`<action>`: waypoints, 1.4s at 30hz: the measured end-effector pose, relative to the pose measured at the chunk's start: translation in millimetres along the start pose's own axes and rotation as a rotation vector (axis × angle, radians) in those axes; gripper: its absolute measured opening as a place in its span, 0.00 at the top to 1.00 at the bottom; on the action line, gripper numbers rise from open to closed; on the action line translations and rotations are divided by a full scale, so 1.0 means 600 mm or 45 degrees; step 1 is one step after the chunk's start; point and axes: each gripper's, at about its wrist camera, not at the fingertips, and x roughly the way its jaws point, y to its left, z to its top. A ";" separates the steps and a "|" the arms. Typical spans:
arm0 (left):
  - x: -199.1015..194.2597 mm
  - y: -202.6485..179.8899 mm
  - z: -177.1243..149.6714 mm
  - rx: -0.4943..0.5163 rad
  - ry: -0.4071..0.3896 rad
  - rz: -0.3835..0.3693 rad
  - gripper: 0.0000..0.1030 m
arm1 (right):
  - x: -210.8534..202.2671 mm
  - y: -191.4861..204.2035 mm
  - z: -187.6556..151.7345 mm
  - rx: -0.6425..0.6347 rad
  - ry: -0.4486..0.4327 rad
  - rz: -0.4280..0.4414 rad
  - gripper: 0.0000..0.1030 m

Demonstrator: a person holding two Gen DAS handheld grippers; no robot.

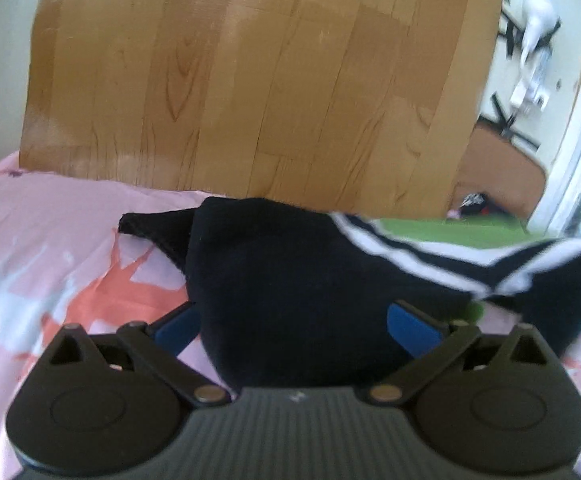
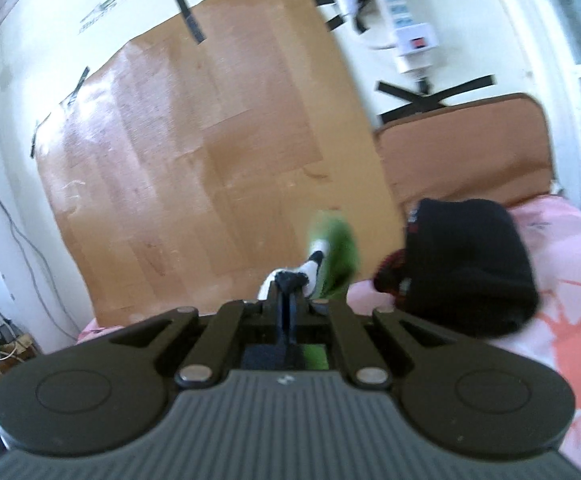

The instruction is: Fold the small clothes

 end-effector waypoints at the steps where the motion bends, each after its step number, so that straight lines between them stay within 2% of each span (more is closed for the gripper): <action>1: 0.014 -0.005 0.000 0.008 0.025 0.014 0.01 | -0.009 -0.008 -0.002 0.012 -0.001 -0.020 0.94; 3: 0.028 -0.010 -0.009 0.019 0.066 0.014 0.08 | -0.017 -0.036 -0.007 0.059 0.027 -0.041 0.94; 5: 0.027 -0.016 -0.018 0.031 0.082 -0.014 0.08 | -0.026 -0.047 -0.026 0.078 0.061 -0.067 0.94; 8: 0.012 -0.030 -0.034 0.076 0.053 -0.040 0.03 | -0.027 -0.055 -0.051 0.054 0.095 -0.111 0.94; 11: 0.004 -0.040 -0.042 0.137 0.048 -0.007 0.03 | -0.018 -0.062 -0.060 0.054 0.103 -0.124 0.94; 13: 0.009 -0.041 -0.050 0.142 0.074 0.025 0.08 | -0.017 -0.059 -0.057 0.051 0.079 -0.102 0.94; 15: 0.021 -0.037 -0.052 0.120 0.111 0.054 0.33 | -0.024 -0.055 -0.054 0.041 0.041 -0.055 0.94; 16: 0.025 -0.033 -0.051 0.101 0.127 0.046 0.57 | -0.028 -0.059 -0.052 0.041 0.025 -0.024 0.94; 17: 0.026 -0.029 -0.048 0.083 0.132 0.041 0.66 | -0.032 -0.059 -0.050 0.040 0.017 0.009 0.94; 18: 0.024 -0.027 -0.044 0.076 0.128 0.034 0.81 | -0.033 -0.054 -0.047 0.038 0.016 0.038 0.94; 19: 0.016 -0.024 -0.038 0.072 0.114 0.029 0.90 | -0.034 -0.048 -0.044 0.029 0.017 0.063 0.94; 20: 0.006 -0.021 -0.034 0.072 0.094 0.035 0.92 | -0.033 -0.038 -0.039 0.017 0.013 0.089 0.94; 23: -0.035 0.000 -0.023 0.054 0.006 0.057 0.93 | -0.029 -0.009 -0.025 0.005 0.008 0.207 0.94; 27: -0.097 0.044 -0.005 -0.027 -0.069 0.107 0.91 | -0.011 0.057 -0.019 0.003 0.058 0.488 0.94; 29: -0.137 0.063 -0.002 -0.039 -0.113 0.101 0.76 | 0.000 0.111 -0.027 -0.080 0.099 0.618 0.94; 30: -0.157 0.068 -0.002 -0.038 -0.142 0.088 0.55 | 0.008 0.141 -0.034 -0.130 0.123 0.675 0.94; 32: -0.202 0.070 -0.006 -0.011 -0.242 0.086 0.40 | 0.028 0.195 -0.056 -0.210 0.188 0.773 0.94; 33: -0.221 0.070 -0.009 0.006 -0.279 0.096 0.38 | 0.041 0.216 -0.069 -0.237 0.230 0.806 0.94; 36: -0.240 0.064 -0.008 0.014 -0.299 0.099 0.25 | 0.088 0.258 -0.123 -0.314 0.385 0.850 0.89; 38: -0.238 0.054 -0.010 0.036 -0.290 0.089 0.23 | 0.119 0.270 -0.158 -0.369 0.521 0.815 0.79; 39: -0.233 0.046 -0.012 0.063 -0.282 0.081 0.21 | 0.126 0.269 -0.169 -0.384 0.562 0.794 0.78; 42: -0.214 0.020 -0.021 0.157 -0.257 0.072 0.18 | 0.106 0.231 -0.171 -0.340 0.564 0.790 0.71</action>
